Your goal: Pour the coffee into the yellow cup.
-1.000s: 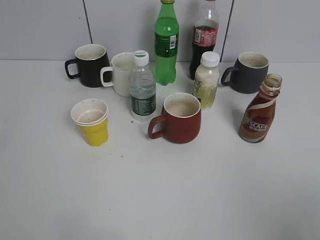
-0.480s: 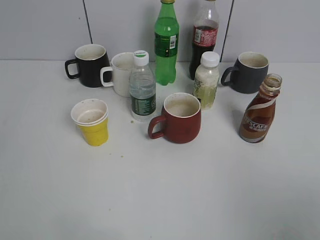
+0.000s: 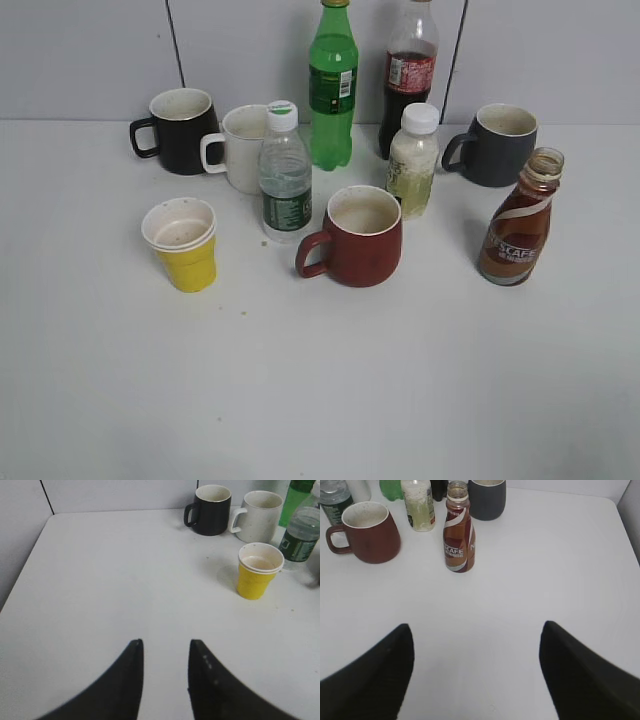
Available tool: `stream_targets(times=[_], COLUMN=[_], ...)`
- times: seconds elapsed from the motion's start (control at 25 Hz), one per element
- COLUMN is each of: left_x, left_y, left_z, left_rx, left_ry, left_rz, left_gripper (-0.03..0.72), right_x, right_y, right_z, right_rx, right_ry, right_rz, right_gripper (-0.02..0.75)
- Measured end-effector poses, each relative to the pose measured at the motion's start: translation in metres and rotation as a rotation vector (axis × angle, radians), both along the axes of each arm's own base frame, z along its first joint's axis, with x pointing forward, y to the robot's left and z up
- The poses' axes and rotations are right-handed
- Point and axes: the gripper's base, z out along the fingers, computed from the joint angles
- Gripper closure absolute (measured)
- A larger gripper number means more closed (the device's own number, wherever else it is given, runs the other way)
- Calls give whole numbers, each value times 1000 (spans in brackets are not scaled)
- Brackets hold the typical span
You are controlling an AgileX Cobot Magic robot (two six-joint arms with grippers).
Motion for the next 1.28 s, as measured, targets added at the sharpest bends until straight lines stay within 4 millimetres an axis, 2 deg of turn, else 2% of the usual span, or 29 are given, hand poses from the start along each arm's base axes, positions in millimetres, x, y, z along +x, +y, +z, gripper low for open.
stream_targets(times=[0.4, 0.56, 0.68, 0.84, 0.92, 0.96, 1.0, 1.04, 1.08, 1.16, 1.28], left_x=[0, 0, 0, 14, 14, 44, 44, 65, 71, 104, 141], left_y=[1, 1, 0, 0, 0, -4, -4, -8, -9, -15, -21], left_z=[0, 0, 12, 36, 36, 45, 45, 42, 45, 34, 27], left_rx=[14, 5, -15, -13, -13, -4, -4, -7, -15, -15, -10], left_ry=[0, -1, -75, -278, -278, -388, -388, -407, -462, -416, -421], left_rz=[7, -44, -112, -124, -124, -121, -121, -124, -126, -130, -136], left_gripper=[449, 449, 449, 449, 449, 449, 449, 449, 449, 449, 449], right_x=[0, 2, 11, 34, 49, 57, 65, 75, 84, 101, 128], right_y=[0, 1, 1, 1, 0, 0, -1, -1, -2, -2, -2], right_z=[0, 1, 8, 18, 24, 26, 30, 33, 34, 37, 37], right_rx=[2, 12, 19, 30, 37, 40, 44, 48, 52, 57, 60], right_ry=[0, 6, 12, -24, -52, -68, -110, -147, -173, -234, -264], right_rz=[1, 8, 5, -11, -23, -30, -40, -49, -55, -64, -72], right_gripper=[152, 152, 153, 153, 153, 153, 153, 153, 153, 152, 152])
